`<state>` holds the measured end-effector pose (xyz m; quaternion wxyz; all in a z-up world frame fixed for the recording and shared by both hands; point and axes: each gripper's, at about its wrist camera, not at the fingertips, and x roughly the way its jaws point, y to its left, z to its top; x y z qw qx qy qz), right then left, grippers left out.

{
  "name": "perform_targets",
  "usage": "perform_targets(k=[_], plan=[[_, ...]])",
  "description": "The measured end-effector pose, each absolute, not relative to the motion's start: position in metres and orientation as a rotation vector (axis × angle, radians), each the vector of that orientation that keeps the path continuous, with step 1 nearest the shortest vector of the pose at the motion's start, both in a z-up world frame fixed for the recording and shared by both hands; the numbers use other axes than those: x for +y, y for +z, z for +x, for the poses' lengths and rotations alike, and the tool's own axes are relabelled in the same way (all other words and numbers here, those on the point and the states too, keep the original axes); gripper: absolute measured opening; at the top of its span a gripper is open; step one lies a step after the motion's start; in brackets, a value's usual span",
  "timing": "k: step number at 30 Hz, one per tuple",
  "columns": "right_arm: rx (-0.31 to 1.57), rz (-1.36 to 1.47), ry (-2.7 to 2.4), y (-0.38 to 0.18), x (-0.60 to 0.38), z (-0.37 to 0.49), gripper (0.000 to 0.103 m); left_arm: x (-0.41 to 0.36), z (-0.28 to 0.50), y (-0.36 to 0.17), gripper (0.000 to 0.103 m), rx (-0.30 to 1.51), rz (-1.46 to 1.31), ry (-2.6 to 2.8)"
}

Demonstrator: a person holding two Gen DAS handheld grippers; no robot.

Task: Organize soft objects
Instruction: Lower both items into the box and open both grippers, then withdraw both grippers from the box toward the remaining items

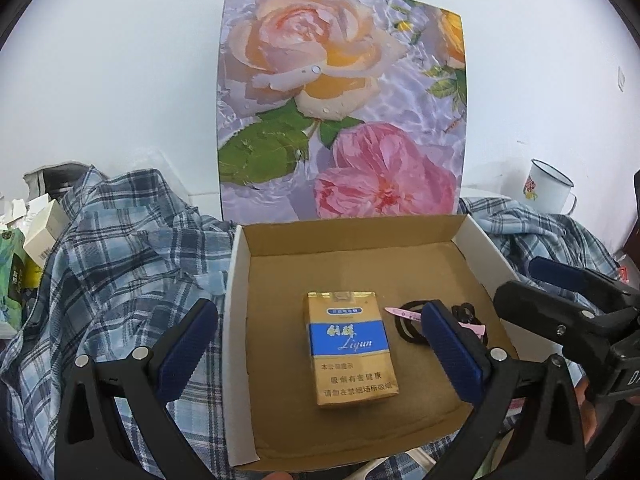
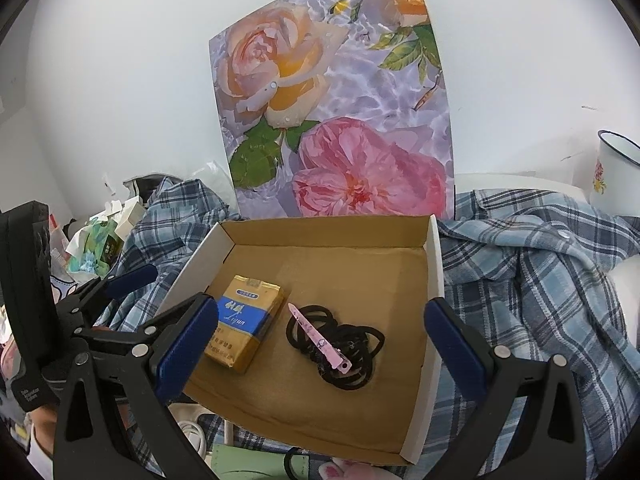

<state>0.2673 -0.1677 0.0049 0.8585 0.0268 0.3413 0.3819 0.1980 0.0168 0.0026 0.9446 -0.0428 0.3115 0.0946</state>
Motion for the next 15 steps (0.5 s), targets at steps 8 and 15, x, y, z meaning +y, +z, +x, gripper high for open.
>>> perform_targets(k=[8, 15], plan=[[0.674, 0.048, 0.806, 0.018, -0.171, 0.262, 0.103, 0.013, 0.188, 0.019, 0.103, 0.58, -0.089, 0.163], [0.619, 0.071, 0.819, 0.033, -0.178, 0.254, 0.103, 0.015, 0.177, 0.039, 0.103, 0.535, -0.119, 0.115]])
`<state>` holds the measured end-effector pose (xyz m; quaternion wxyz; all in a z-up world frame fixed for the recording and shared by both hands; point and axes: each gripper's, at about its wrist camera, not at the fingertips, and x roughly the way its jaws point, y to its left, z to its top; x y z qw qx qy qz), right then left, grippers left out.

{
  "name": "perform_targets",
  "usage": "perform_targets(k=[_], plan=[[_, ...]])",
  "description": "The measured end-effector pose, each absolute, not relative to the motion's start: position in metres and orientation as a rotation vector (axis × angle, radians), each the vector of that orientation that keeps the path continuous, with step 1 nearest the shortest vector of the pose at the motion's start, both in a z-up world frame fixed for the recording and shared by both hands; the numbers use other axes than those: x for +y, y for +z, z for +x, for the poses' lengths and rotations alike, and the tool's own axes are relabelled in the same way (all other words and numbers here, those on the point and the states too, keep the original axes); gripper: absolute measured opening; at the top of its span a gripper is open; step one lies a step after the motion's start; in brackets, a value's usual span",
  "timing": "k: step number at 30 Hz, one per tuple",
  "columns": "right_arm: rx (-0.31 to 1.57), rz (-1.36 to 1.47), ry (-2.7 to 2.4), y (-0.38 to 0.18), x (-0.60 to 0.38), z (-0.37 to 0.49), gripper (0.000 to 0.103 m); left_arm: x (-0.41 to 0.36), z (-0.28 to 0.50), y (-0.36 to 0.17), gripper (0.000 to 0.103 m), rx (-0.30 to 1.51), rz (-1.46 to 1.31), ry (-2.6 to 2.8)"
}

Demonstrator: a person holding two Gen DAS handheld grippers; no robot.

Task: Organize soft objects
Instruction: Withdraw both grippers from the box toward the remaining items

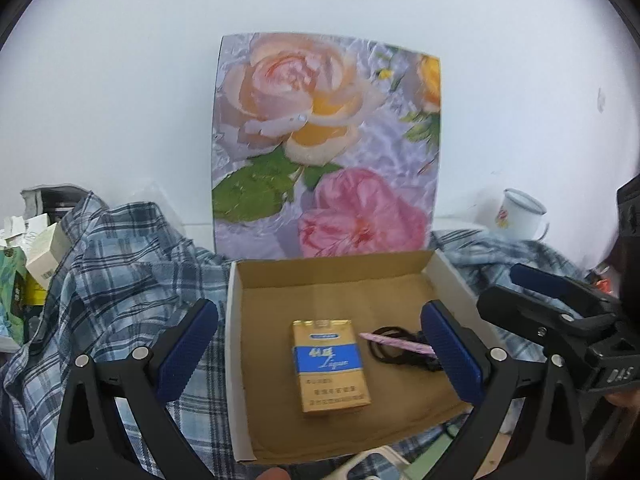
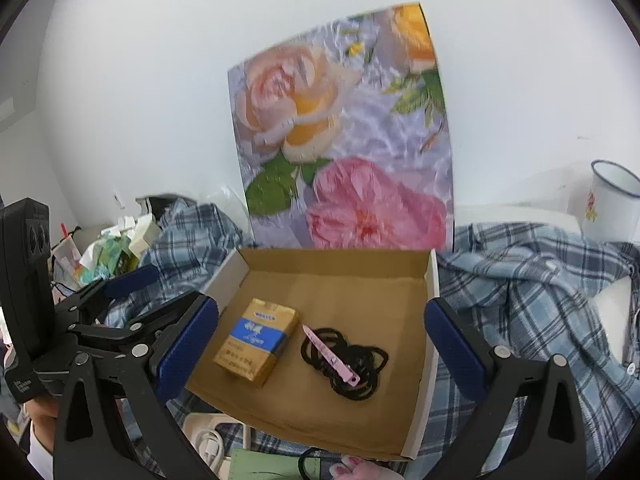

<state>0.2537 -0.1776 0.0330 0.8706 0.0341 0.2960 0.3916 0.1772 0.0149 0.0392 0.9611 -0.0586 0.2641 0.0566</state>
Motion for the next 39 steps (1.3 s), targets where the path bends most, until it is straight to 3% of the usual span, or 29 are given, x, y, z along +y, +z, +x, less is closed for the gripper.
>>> perform_targets(k=[24, 39], plan=[[0.474, 0.098, 0.913, 0.109, -0.197, 0.208, 0.103, -0.017, 0.122, 0.115, 0.103, 0.412, 0.031, 0.076], [0.456, -0.007, 0.896, 0.108, -0.234, 0.176, 0.103, -0.013, 0.069, 0.096, 0.103, 0.4, 0.057, 0.038]])
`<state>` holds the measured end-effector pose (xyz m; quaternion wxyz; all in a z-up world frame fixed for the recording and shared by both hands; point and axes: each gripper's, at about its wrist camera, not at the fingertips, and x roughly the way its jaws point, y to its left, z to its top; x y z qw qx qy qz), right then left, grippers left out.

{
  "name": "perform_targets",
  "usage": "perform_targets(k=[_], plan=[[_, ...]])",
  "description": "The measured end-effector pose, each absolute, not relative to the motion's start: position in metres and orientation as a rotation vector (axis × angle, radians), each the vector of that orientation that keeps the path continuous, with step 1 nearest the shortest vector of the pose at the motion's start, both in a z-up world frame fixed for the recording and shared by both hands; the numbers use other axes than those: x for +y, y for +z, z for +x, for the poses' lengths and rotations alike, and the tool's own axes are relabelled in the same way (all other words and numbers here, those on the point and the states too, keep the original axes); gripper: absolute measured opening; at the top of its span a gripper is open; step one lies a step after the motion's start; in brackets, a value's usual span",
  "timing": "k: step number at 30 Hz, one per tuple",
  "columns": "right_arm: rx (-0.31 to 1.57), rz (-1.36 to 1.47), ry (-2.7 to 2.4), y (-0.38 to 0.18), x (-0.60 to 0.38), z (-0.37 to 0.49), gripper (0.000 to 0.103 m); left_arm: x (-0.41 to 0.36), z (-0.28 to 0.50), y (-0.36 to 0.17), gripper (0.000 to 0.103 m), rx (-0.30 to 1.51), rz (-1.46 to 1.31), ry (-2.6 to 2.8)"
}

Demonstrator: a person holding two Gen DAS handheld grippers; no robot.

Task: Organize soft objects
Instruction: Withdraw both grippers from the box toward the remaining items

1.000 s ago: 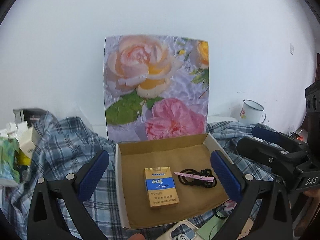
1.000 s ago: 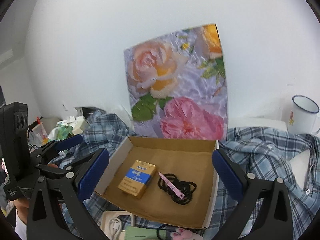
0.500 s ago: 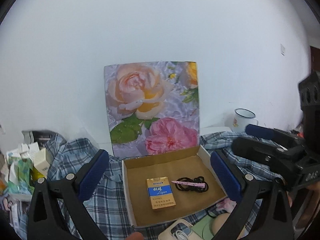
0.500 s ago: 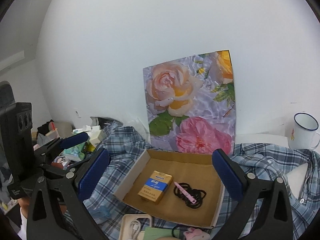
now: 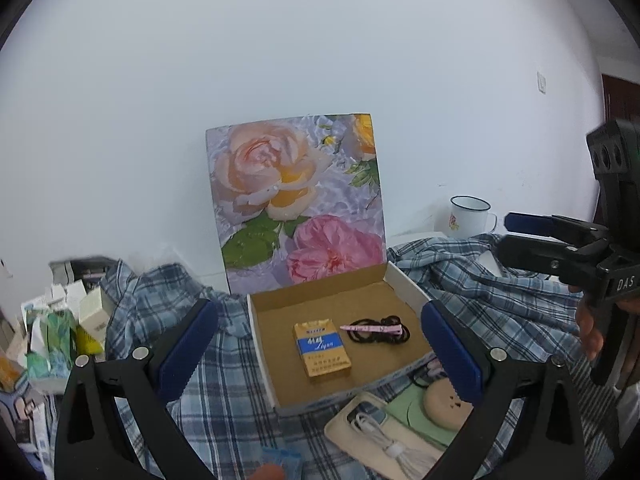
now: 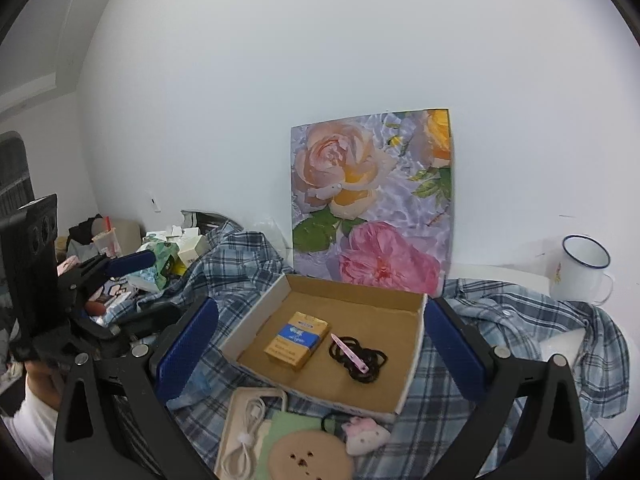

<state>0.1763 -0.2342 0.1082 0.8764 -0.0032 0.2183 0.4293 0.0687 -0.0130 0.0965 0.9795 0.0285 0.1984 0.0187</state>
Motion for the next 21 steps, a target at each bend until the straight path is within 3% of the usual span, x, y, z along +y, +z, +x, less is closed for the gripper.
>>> perform_targets(k=[21], plan=[[0.529, -0.141, 0.958, 0.039, -0.235, 0.161, 0.103, 0.024, 0.041, 0.032, 0.103, 0.514, -0.022, -0.062]])
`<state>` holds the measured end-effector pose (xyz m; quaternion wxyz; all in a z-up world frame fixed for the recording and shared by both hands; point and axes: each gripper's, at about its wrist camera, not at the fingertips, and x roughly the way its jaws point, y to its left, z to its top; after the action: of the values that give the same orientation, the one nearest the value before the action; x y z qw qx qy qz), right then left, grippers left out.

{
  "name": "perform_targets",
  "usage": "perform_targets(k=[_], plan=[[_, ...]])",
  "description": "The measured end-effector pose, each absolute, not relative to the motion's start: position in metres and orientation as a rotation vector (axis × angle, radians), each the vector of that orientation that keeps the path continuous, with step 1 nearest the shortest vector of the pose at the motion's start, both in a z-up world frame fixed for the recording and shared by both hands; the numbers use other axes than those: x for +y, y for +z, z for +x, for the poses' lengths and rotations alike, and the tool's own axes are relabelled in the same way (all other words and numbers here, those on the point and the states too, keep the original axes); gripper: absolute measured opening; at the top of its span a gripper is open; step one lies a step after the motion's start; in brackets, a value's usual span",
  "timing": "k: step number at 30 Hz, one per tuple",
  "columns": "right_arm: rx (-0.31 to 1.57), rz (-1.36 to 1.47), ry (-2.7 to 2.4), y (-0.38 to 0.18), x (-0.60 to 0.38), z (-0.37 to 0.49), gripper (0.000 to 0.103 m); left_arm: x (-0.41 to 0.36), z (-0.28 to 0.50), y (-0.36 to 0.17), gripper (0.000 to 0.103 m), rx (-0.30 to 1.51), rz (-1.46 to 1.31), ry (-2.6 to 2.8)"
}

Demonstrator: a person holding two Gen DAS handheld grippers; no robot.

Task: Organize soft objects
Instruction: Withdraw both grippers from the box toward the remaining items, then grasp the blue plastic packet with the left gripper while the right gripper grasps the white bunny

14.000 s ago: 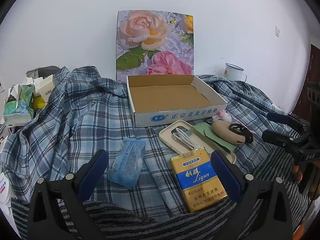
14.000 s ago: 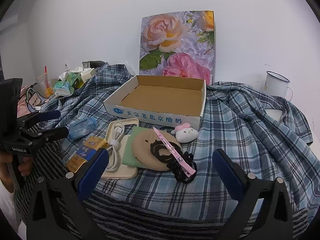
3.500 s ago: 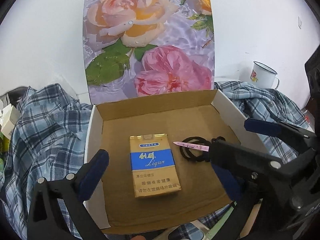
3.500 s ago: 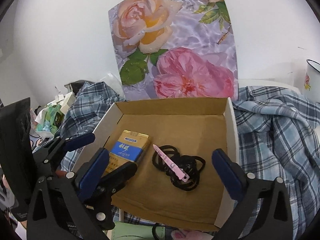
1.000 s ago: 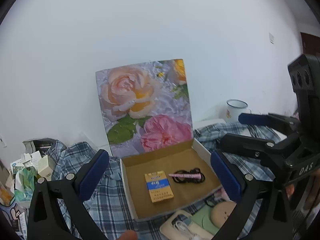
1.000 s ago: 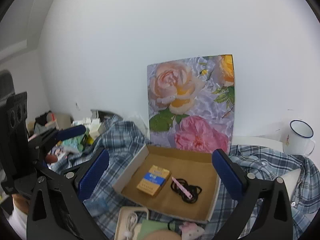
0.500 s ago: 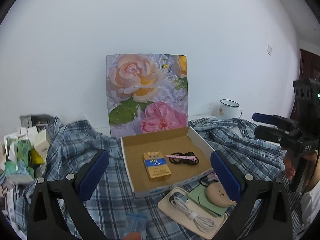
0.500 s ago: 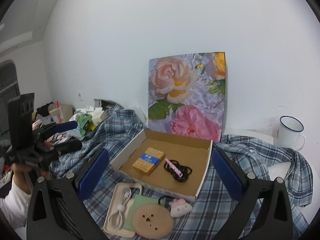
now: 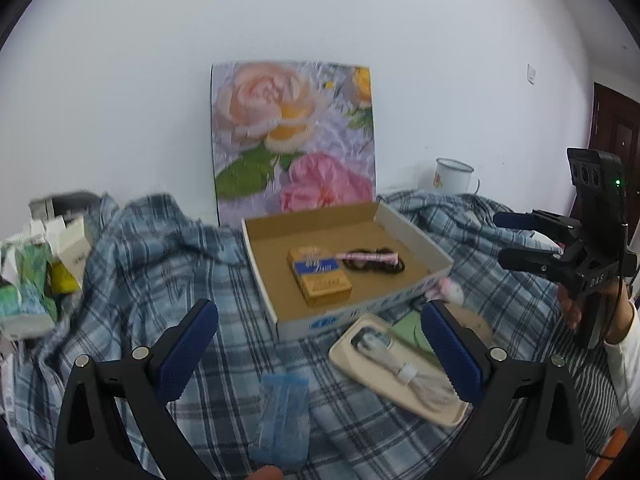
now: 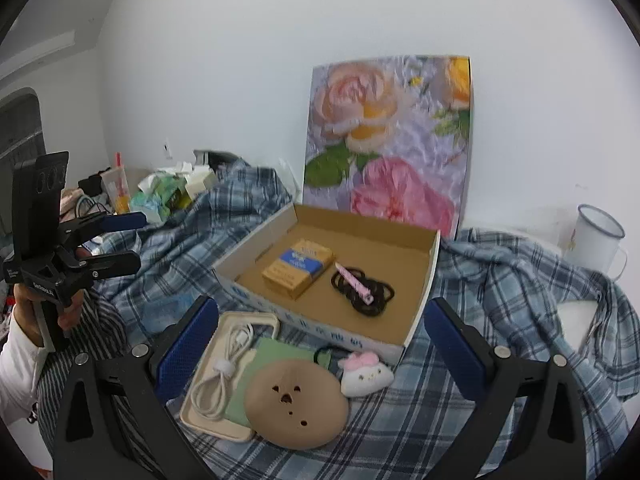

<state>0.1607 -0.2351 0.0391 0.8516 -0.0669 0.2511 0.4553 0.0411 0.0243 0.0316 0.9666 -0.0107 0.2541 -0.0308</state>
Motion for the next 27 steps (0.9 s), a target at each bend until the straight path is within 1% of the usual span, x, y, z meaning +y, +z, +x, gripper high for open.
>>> perform_targets(k=[5, 10, 16, 20, 21, 23, 27], plan=[[0.554, -0.125, 0.962, 0.031, -0.234, 0.163, 0.103, 0.036, 0.049, 0.01, 0.103, 0.586, -0.056, -0.032], [0.58, -0.149, 0.964, 0.024, -0.228, 0.163, 0.103, 0.041, 0.053, -0.001, 0.103, 0.655, -0.059, -0.047], [0.63, -0.149, 0.927, 0.014, -0.227, 0.171, 0.103, 0.038, 0.058, -0.021, 0.103, 0.784, -0.028, -0.112], [0.65, -0.151, 0.921, 0.01, -0.227, 0.174, 0.103, 0.037, 0.057, -0.026, 0.103, 0.805, -0.014, -0.104], [0.655, -0.154, 0.92, 0.009, -0.227, 0.174, 0.103, 0.038, 0.057, -0.027, 0.1, 0.809, -0.021, -0.106], [0.665, -0.16, 0.919, 0.007, -0.226, 0.175, 0.103, 0.041, 0.06, -0.032, 0.085, 0.83, -0.04, -0.108], [0.685, -0.176, 0.919, 0.002, -0.223, 0.175, 0.103, 0.048, 0.064, -0.039, 0.077, 0.87, -0.069, -0.096]])
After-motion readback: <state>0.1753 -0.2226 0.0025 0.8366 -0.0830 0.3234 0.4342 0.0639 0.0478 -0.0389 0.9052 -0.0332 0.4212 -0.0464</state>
